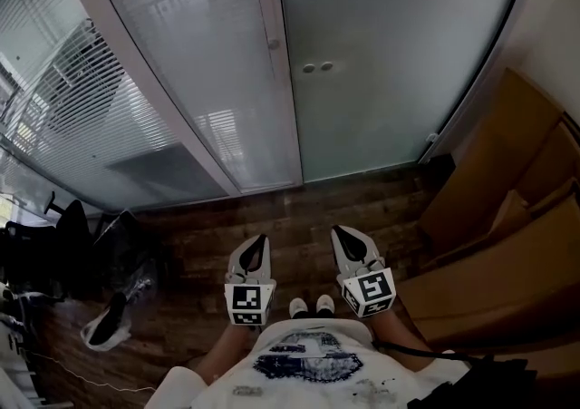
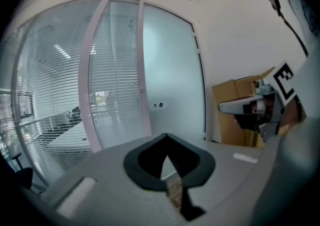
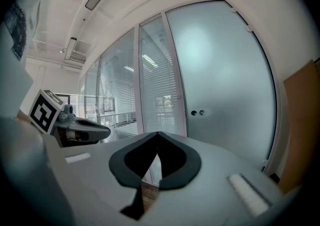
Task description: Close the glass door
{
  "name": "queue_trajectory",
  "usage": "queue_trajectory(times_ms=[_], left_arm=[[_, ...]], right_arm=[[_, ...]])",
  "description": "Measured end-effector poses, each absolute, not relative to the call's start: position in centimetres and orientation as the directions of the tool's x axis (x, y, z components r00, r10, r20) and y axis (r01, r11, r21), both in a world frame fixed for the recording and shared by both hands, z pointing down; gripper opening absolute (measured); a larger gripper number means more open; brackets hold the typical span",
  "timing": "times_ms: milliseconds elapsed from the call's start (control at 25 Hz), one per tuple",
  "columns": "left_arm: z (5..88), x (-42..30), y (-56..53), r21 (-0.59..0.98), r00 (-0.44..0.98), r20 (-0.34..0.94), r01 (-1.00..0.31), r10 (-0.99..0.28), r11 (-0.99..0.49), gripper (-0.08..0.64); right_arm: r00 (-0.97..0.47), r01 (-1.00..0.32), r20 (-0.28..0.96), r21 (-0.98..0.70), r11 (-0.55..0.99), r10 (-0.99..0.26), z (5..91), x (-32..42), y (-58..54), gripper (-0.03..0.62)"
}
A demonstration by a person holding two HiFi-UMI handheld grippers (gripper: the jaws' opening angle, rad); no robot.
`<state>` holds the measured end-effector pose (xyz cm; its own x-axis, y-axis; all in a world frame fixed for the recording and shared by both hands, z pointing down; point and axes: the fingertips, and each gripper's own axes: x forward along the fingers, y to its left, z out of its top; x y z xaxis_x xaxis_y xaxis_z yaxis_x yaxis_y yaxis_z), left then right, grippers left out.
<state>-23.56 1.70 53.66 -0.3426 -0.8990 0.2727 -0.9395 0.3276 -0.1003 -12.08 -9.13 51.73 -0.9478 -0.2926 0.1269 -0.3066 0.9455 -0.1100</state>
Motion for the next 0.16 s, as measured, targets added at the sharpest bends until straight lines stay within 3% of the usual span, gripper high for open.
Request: queue_trajectory(times_ms=[160], left_arm=[[53.84, -23.59, 1.15, -0.103, -0.351, 0.272, -0.936, -0.896, 0.336, 0.002]], right_arm=[[-0.950, -0.301, 0.127, -0.112, 0.947, -0.286, 52.05, -12.11, -9.82, 0.006]])
